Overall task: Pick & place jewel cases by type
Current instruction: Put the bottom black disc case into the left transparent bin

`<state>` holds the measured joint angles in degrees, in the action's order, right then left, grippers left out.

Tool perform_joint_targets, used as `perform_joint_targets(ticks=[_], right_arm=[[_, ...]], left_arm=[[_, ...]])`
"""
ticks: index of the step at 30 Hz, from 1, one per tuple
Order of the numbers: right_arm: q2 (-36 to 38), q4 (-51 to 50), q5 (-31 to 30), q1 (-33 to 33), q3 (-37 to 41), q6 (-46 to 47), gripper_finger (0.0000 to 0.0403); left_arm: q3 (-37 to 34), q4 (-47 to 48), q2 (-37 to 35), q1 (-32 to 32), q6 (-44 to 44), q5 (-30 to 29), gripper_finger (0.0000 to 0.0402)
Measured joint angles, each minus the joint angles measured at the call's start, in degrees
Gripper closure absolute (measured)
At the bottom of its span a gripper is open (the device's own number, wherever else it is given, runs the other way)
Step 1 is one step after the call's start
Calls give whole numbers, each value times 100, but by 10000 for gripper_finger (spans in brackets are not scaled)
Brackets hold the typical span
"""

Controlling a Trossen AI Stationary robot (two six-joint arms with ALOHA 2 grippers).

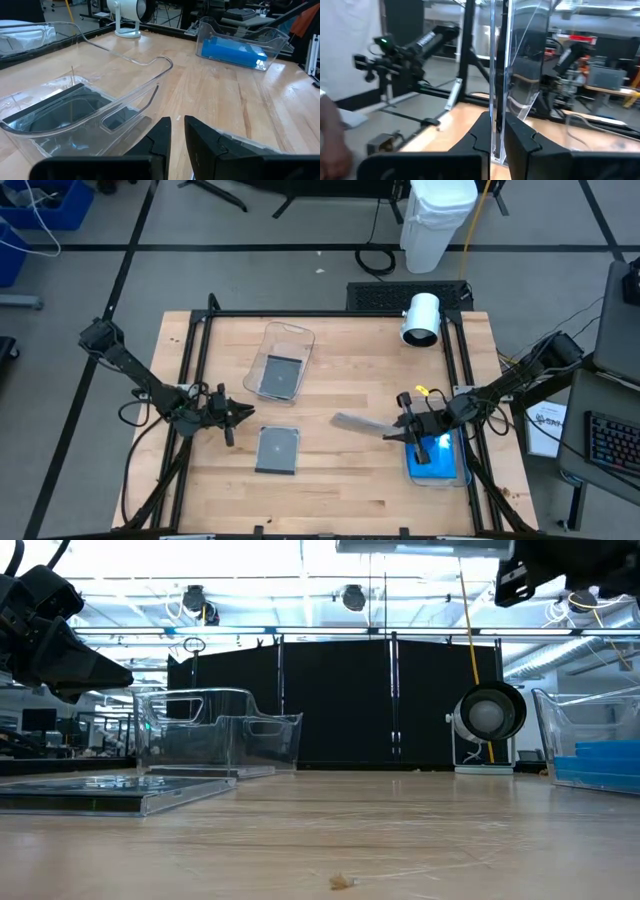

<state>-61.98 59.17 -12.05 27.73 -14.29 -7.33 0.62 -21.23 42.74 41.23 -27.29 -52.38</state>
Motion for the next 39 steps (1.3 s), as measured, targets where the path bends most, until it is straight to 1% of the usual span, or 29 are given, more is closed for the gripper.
perform_joint_targets(ticks=[7, 39], right_arm=[[0, 60, 37, 0, -2, 217, 384], [0, 62, 26, 0, -2, 198, 384]], left_arm=[[0, 0, 0, -2, 0, 0, 339], [0, 0, -1, 0, 0, 0, 339]])
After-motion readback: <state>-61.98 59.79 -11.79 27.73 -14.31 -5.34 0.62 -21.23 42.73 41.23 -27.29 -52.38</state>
